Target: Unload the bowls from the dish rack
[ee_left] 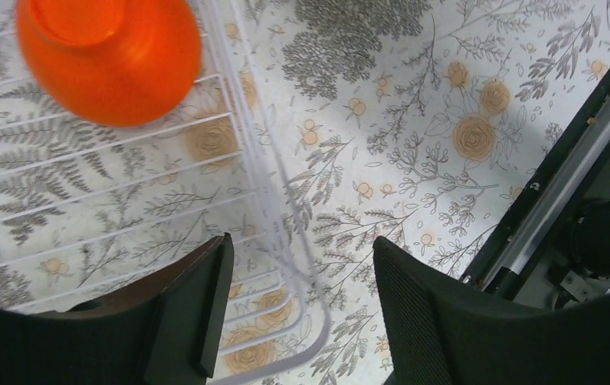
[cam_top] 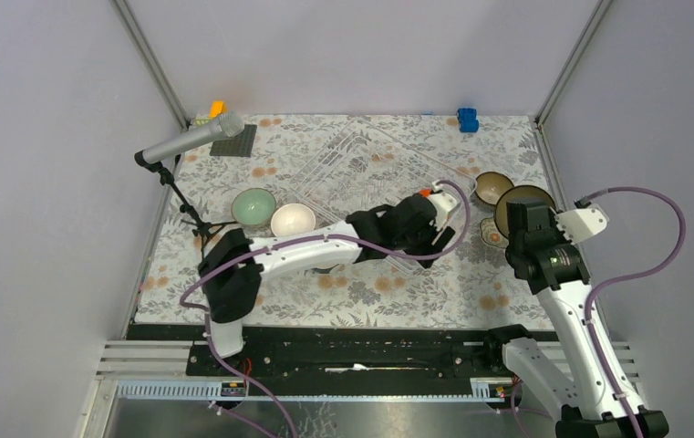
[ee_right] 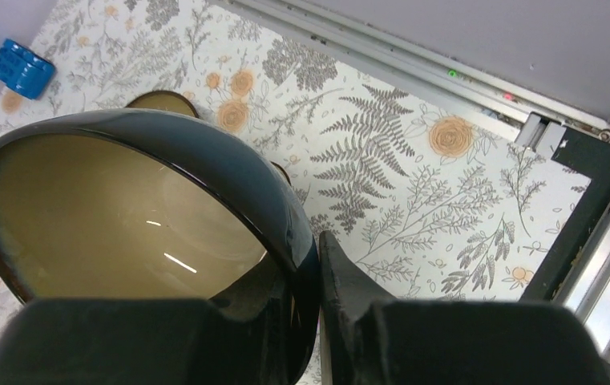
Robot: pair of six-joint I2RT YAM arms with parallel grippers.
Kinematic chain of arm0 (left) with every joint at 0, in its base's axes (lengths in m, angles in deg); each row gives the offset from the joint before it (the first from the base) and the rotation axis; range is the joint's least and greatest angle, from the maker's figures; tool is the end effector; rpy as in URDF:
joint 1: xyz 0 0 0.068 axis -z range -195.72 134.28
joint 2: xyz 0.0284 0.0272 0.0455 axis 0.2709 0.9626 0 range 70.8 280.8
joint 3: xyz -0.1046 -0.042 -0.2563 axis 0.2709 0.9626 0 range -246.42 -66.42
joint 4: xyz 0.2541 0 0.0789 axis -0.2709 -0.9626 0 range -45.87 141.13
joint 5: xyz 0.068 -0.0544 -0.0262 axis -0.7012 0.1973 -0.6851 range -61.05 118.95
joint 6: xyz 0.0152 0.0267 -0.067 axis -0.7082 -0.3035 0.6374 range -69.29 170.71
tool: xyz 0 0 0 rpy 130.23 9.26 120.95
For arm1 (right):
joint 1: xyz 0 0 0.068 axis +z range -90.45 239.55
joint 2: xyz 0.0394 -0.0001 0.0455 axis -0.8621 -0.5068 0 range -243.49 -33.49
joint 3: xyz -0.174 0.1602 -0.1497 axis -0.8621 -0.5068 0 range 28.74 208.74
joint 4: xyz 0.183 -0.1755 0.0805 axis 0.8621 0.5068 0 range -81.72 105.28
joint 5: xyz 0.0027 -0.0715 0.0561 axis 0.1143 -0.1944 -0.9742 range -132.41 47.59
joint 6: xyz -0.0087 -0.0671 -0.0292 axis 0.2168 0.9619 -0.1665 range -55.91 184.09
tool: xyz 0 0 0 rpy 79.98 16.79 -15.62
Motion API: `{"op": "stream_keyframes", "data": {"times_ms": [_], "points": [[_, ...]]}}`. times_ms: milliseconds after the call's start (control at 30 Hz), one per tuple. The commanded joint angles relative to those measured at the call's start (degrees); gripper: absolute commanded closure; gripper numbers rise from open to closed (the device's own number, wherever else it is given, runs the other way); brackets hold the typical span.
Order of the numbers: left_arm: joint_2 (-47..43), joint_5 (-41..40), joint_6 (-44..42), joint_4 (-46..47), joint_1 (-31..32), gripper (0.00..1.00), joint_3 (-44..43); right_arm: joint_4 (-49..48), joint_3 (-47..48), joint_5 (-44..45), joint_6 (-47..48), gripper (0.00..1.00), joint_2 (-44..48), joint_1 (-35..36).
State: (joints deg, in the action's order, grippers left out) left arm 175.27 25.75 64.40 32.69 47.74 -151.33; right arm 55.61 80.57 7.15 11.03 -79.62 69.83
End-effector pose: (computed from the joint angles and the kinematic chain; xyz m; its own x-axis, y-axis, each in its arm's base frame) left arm 0.2042 -0.4012 0.2657 -0.4740 0.4203 -0.7737 0.7837 0.6020 -0.1531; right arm 0.1657 -0.0175 0.3179 -0.0379 0.5201 -0.8533 0.7892 0.5394 0.2937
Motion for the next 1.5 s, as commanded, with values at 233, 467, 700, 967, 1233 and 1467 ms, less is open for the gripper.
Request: {"op": "stream_keyframes", "data": {"times_ms": [233, 467, 700, 967, 1233, 1467], "points": [[7.0, -2.7, -5.1, -6.2, 1.3, 0.62, -8.5, -6.7, -4.0, -7.6, -2.1, 1.0, -1.7, -0.3], [4.0, -9.3, -8.8, -9.5, 1.1, 1.0, -5.2, -12.3, -9.7, -17.8, -2.4, 1.0, -2.4, -0.3], [-2.2, -9.9, -10.2, -10.0, -1.2, 1.0, 0.4, -17.8, -12.0, -29.1, 0.2, 1.0, -10.7, -0.2], [-6.8, -9.8, -9.3, -11.1, -4.9, 1.0, 5.1, -20.9, -11.3, -36.2, 5.0, 1.0, -20.4, -0.2], [-9.3, -8.8, -6.1, -9.9, -7.5, 0.9, 8.7, -23.7, -14.1, -37.5, 5.2, 0.96, -22.9, -0.2], [-11.4, -7.5, -3.6, -7.8, -7.5, 0.79, 11.6, -24.8, -15.1, -37.3, 5.2, 0.9, -24.8, -0.2]]}}
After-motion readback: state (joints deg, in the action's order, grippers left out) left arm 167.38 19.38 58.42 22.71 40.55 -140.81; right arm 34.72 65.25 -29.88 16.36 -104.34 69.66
